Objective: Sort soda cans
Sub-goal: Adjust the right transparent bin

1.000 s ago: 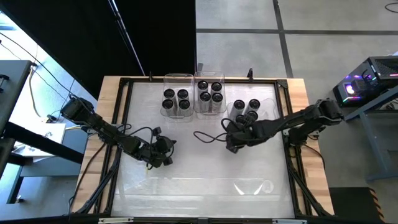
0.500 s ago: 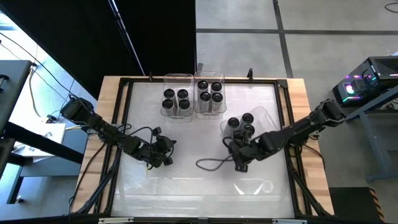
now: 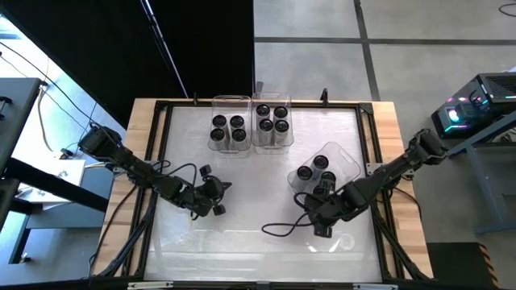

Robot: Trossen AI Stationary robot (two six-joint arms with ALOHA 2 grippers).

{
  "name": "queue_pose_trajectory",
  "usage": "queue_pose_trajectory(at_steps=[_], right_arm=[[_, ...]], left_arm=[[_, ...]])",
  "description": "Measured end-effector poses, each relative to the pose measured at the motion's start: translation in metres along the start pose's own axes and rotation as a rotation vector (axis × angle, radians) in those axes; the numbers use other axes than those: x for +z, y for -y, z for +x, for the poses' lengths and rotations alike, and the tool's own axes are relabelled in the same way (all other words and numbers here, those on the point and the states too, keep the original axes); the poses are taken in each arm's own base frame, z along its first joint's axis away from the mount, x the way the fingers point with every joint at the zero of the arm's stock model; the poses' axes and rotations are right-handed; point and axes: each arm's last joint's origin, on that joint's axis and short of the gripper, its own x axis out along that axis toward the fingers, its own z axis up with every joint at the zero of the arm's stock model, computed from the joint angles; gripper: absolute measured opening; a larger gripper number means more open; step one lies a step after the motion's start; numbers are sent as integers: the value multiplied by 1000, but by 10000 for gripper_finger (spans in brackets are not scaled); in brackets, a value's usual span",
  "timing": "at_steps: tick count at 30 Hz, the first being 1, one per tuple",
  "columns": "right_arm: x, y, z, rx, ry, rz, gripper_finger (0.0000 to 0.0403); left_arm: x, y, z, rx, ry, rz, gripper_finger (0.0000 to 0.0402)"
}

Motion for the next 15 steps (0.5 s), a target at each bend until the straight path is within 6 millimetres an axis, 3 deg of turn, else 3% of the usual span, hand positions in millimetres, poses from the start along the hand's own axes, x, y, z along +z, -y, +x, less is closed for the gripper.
queue_pose_trajectory(at_steps=[7,15], right_arm=[[12,-8,-6,78,85,67,158],[32,-30,-16,210,359,22,172]], left_arm=[[0,0,0,-1,1,-2,0],[0,0,0,-2,1,-1,0]])
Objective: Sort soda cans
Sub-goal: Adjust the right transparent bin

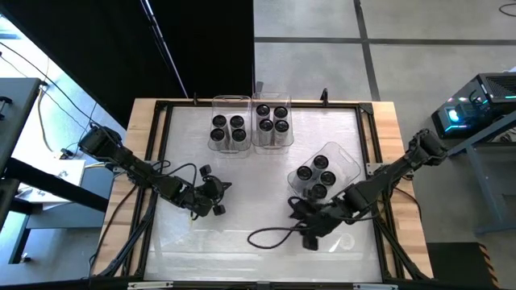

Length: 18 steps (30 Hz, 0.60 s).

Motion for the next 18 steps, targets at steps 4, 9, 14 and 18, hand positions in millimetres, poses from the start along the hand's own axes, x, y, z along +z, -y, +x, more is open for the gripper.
queue_pose_trajectory(at_steps=[4,9,14,18], right_arm=[[7,-2,13,-24,129,15,172],[11,6,18,-62,41,-47,189],[11,25,17,-163,-70,-55,232],[12,39,17,-244,-105,23,251]], left_arm=[[0,0,0,0,0,0,0],[0,0,0,0,-1,0,0],[0,0,0,1,-1,0,0],[0,0,0,2,-2,-1,0]])
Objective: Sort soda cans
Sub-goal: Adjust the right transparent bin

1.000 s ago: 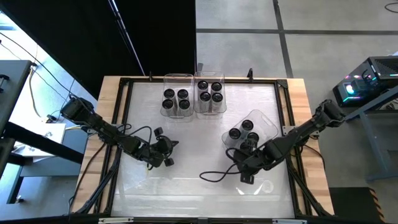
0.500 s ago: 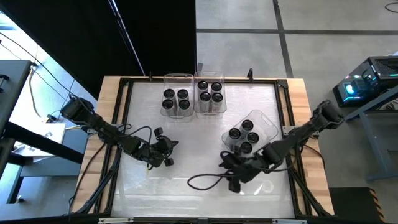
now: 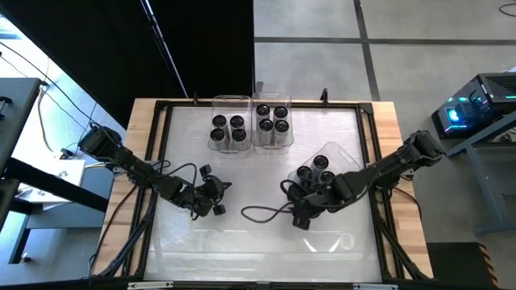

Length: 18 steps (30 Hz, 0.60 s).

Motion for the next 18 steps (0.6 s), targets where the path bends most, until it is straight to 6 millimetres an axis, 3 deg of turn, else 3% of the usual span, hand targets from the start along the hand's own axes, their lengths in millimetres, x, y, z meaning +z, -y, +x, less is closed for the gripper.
queue_pose_trajectory(at_steps=[6,12,18], right_arm=[[-4,5,4,-61,-42,65,246],[-15,3,24,-137,-155,76,245],[-14,3,29,-141,-161,99,230]], left_arm=[[0,0,0,0,0,-2,0],[0,0,0,-1,2,-5,0],[0,0,0,-1,2,-5,0]])
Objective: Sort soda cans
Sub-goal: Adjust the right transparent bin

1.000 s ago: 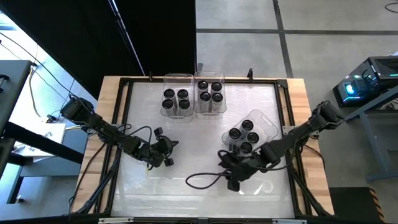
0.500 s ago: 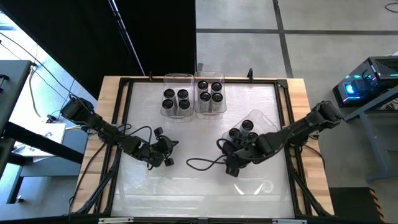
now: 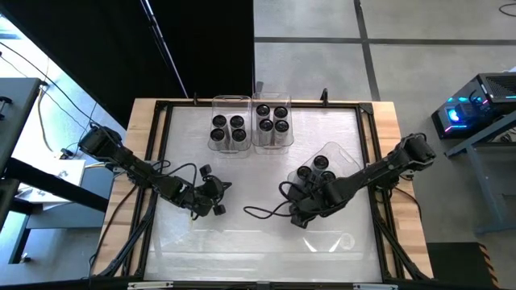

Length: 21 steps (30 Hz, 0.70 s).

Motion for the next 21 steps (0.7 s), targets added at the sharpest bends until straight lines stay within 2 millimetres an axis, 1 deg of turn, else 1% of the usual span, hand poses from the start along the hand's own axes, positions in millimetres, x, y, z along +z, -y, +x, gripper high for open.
queue_pose_trajectory(at_steps=[2,4,11,13,15,18,21], right_arm=[[1,-1,0,6,10,7,209],[1,-1,0,6,11,10,179],[1,-1,0,9,7,-4,42],[1,-1,-1,20,0,-5,14],[-1,-2,-2,24,-4,-14,10],[-4,-6,-4,39,-10,-57,24],[-9,-11,-7,66,-19,-114,25]], left_arm=[[0,0,0,0,0,-1,0],[0,0,0,0,0,-1,0],[0,0,0,0,0,-1,0],[0,0,0,0,0,-1,0],[0,0,0,0,0,-1,0],[0,0,0,0,0,0,0],[0,0,0,0,0,0,0]])
